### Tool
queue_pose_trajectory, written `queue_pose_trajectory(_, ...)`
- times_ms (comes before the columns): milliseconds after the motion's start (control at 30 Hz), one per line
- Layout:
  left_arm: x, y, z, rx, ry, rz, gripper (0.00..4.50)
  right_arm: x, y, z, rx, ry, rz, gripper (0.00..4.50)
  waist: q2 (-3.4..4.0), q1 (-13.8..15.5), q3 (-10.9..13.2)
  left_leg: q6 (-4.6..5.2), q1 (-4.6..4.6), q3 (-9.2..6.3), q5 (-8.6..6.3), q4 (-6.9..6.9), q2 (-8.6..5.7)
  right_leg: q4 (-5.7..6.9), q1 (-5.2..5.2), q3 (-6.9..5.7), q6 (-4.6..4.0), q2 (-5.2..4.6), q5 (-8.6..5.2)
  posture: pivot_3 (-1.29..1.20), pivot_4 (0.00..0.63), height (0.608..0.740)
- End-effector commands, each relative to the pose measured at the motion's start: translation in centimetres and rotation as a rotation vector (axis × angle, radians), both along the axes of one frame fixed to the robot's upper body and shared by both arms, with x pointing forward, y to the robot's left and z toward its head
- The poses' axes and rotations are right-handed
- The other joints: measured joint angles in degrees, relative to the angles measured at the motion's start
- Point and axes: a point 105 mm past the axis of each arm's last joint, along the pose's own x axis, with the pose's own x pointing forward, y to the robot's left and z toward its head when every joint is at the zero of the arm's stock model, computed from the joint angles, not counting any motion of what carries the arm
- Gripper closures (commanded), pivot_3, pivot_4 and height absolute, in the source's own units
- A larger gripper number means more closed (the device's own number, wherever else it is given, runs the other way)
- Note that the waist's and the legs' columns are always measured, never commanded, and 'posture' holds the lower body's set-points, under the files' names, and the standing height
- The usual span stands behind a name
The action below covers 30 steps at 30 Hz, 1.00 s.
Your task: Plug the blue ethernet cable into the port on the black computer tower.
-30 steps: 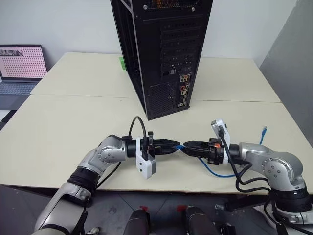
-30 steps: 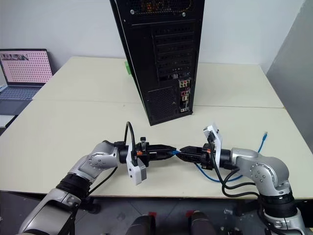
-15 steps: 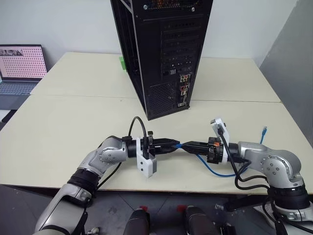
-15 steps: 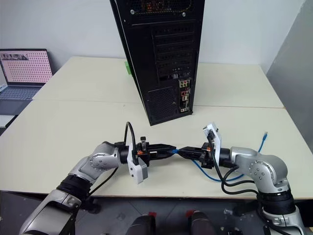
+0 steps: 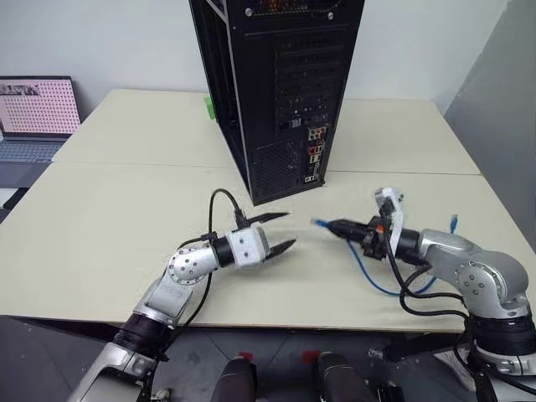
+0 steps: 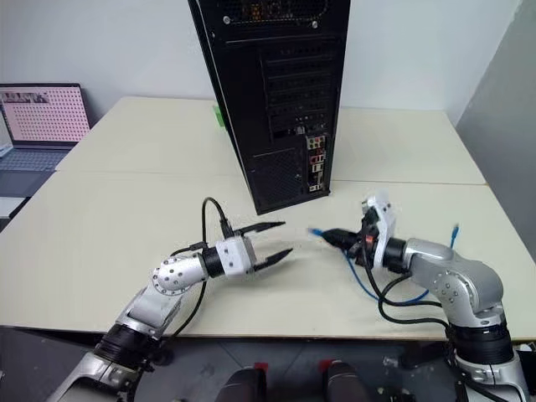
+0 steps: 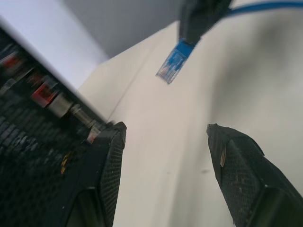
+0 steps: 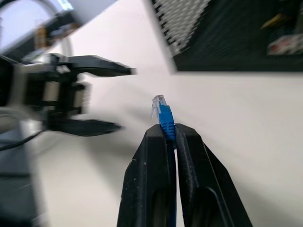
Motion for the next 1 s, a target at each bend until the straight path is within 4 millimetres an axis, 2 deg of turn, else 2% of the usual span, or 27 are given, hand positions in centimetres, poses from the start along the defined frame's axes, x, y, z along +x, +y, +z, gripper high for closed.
queue_pose_trajectory(33,1.6,0.1,3.3,-0.186,0.079,0.186,1.60,2.3,0.4,3.3,-0.043,-0.230,-0.196,4.50,0.00,-0.2,0.0,0.00,0.00,0.00,0.00,0.00,0.00,0.00,0.00,0.00,0.00,0.00,0.00,0.00,0.150,0.740)
queue_pose_trajectory(100,2.1,-0.3,4.1,-0.269,0.133,0.246,1.60,3.7,0.6,4.3,-0.044,-0.298,-0.309,4.50,0.00,-0.3,0.0,0.00,-0.02,-0.01,0.00,0.00,0.00,0.00,-0.03,0.00,0.00,0.01,0.00,0.00,0.150,0.740)
queue_pose_trajectory(167,2.2,-0.7,4.8,-0.330,0.175,0.270,1.60,4.4,1.2,4.8,-0.035,-0.328,-0.352,4.50,0.00,-0.4,0.0,0.00,-0.04,-0.02,0.00,-0.01,0.00,0.00,-0.06,0.00,0.00,0.02,0.00,0.00,0.150,0.740)
queue_pose_trajectory(300,2.5,-1.5,6.3,-0.399,0.141,0.299,1.60,5.8,1.8,5.3,-0.046,-0.386,-0.417,4.50,0.00,-0.4,0.0,-0.01,-0.05,-0.03,0.00,-0.03,-0.01,-0.01,-0.06,0.01,-0.01,0.01,0.00,0.00,0.150,0.740)
queue_pose_trajectory(400,2.8,-1.3,7.1,-0.441,0.097,0.341,1.60,6.4,2.3,5.3,-0.045,-0.395,-0.425,4.50,0.00,-0.4,0.0,-0.01,-0.05,-0.02,0.00,-0.03,-0.02,-0.02,-0.06,0.03,-0.02,0.01,0.01,0.00,0.150,0.740)
queue_pose_trajectory(600,3.2,-1.1,7.3,-0.429,0.035,0.389,1.60,7.3,3.1,4.9,-0.041,-0.392,-0.427,4.50,0.00,-0.4,0.0,-0.01,-0.05,-0.02,0.00,-0.03,-0.02,-0.02,-0.06,0.03,-0.02,0.01,0.01,0.00,0.150,0.740)
queue_pose_trajectory(1000,2.9,-1.8,6.4,-0.442,0.069,0.374,1.60,8.6,4.0,4.2,-0.048,-0.391,-0.445,4.50,0.01,-0.6,0.0,-0.01,-0.05,-0.01,0.00,-0.04,-0.02,-0.02,-0.07,0.03,-0.02,0.01,0.01,0.00,0.150,0.740)
